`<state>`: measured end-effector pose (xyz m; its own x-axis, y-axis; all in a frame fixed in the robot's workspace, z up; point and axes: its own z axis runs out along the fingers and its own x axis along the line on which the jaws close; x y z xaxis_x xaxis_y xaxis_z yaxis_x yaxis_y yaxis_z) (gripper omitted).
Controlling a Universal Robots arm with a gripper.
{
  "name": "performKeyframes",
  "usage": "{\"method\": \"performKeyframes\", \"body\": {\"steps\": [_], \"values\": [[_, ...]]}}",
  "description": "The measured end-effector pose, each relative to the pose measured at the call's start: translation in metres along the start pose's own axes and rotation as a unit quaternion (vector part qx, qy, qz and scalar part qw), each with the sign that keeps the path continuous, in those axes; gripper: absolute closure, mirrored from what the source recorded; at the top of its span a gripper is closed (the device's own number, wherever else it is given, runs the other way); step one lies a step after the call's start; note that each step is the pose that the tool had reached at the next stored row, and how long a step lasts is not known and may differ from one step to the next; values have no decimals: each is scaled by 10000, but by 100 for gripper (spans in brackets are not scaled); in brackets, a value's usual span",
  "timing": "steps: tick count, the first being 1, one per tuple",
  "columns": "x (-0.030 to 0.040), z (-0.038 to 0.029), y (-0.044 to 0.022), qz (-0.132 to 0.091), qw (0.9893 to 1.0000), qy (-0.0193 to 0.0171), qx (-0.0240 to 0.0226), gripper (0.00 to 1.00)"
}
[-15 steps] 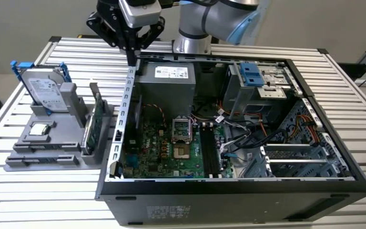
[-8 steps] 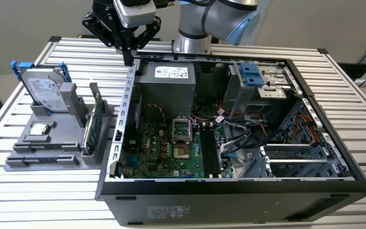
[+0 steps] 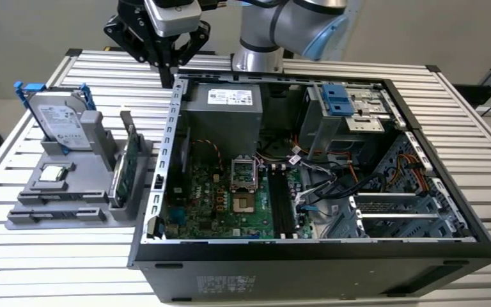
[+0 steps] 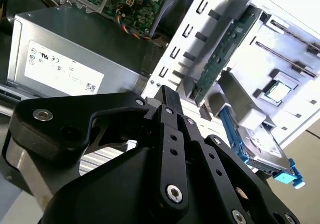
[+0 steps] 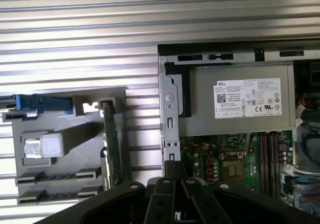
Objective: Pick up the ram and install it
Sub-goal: 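Reach for the ram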
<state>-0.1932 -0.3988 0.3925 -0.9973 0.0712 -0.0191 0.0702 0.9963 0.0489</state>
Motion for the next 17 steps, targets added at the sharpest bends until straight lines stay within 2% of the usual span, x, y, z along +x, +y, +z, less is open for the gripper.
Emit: {"method": "performKeyframes", "body": {"steps": [17], "values": [[151, -4, -10, 0, 10000, 1, 1, 100]]}}
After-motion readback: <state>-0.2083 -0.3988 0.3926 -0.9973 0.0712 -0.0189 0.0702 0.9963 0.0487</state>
